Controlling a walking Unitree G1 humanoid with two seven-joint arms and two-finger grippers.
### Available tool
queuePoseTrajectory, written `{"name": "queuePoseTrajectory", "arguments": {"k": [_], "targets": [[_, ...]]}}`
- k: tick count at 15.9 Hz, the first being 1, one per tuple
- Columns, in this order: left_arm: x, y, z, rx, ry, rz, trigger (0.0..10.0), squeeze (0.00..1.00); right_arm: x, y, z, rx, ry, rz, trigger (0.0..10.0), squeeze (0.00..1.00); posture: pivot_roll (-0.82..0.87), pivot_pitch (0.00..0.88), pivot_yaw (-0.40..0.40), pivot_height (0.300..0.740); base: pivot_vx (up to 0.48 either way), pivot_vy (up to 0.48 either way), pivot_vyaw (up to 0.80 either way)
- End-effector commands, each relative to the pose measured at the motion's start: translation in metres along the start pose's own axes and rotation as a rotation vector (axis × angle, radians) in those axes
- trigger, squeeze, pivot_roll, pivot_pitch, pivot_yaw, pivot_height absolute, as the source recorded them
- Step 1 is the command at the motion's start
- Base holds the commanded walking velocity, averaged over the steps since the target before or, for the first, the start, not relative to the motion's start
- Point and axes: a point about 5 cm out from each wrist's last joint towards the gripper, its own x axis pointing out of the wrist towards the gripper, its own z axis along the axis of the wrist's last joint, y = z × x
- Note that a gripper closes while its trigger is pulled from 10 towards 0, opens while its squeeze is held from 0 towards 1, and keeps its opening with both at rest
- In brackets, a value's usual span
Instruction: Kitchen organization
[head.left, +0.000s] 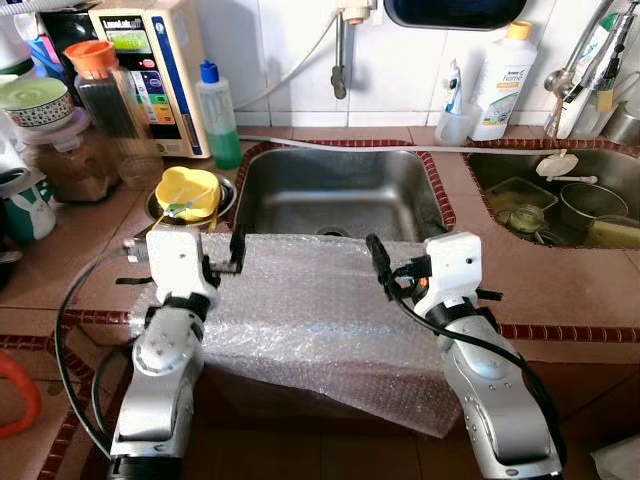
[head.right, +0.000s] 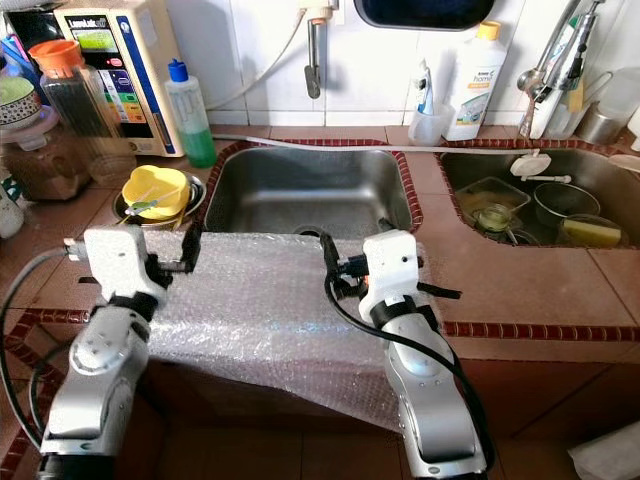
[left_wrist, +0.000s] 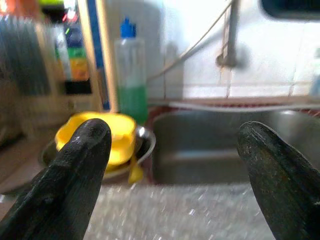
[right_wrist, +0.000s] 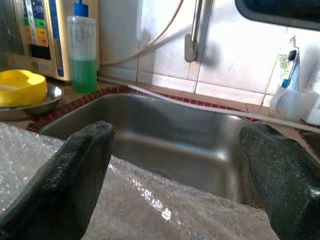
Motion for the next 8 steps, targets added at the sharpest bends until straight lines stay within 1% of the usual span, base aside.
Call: {"name": "queuePoseTrajectory", "arguments": {"k": [1,4,6,8], "targets": [[0.0018,-0.0013,0.0082,-0.011,-0.024,-0.022,10.0,0.0,0.0017,-0.0016,0.0107,-0.01,-0.038,-0.009,10.0,0.0,-0.02,0.0,0.054,0.74,0.0,0.0,0.0],[0.0006,-0.0004,0.0047,-0.016,-0.007,-0.019,10.0,0.0,0.0012,-0.0054,0.0113,-0.032,-0.026,-0.002,10.0,0.0,-0.02,0.0,0.051,0.74,0.0,0.0,0.0],[-0.0007,0.0,0.0042,-0.02,-0.001,-0.021,10.0,0.0,-0.0007,-0.0066,0.0102,-0.01,-0.023,0.019,10.0,0.0,-0.02,0.001,0.052,0.74,0.0,0.0,0.0],[-0.0007,-0.0007,0.0033,-0.028,0.005,-0.024,10.0,0.0,-0.0016,-0.0056,0.0106,-0.024,-0.029,0.029,10.0,0.0,-0.02,0.0,0.054,0.74,0.0,0.0,0.0]]}}
